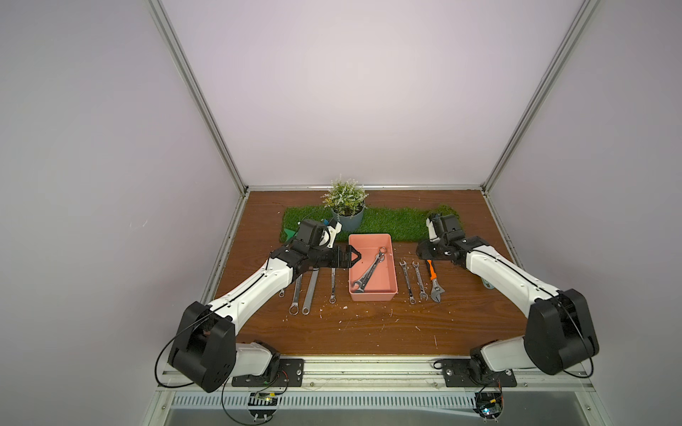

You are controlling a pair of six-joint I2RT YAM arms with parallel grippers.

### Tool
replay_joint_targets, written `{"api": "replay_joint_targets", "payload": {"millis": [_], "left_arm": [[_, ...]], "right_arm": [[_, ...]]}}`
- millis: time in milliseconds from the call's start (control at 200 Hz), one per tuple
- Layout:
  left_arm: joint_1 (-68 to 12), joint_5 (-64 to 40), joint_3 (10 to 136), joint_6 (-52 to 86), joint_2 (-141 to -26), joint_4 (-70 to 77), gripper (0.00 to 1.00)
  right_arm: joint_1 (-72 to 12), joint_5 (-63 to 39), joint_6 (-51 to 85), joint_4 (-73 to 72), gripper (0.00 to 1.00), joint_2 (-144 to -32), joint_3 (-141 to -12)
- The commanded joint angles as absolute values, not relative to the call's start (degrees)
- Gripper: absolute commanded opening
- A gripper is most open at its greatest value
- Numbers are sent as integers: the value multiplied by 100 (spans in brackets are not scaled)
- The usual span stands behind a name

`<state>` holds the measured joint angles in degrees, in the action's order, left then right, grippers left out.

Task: Take out the wrench from the storage box
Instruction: Pick up the wrench from the storage box.

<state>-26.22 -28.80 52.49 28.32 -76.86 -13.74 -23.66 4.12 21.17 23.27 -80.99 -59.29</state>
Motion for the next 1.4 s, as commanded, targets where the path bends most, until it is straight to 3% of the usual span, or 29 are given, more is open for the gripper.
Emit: {"api": "replay_joint_targets", "payload": {"millis": [0, 165, 370, 620, 976, 1396], "left_arm": [[-2551, -2795, 5337, 2660, -7629, -1546, 100], [-2329, -2808, 5188, 2575, -7385, -1668, 100], [-2131, -2850, 4951, 2518, -7059, -1757, 100], [-2101, -2892, 4836, 2496, -6977, -1745, 100], [-2101, -2976, 4824, 2452, -7069, -1688, 100], [-2101, -3002, 4868, 2442, -7143, -1687, 100]], "right_arm": [[-3182, 268, 3313, 2351, 59, -7967, -6244], [-4346, 910, 4624, 2365, 56, -8531, -6707], [-4825, 1628, 5600, 2537, 54, -9547, -7159], [-4869, 1801, 5906, 2753, 51, -10792, -7766], [-4865, 1618, 5942, 2875, 45, -11486, -7985], [-4829, 1635, 5959, 2984, 10, -11160, -7984]]}}
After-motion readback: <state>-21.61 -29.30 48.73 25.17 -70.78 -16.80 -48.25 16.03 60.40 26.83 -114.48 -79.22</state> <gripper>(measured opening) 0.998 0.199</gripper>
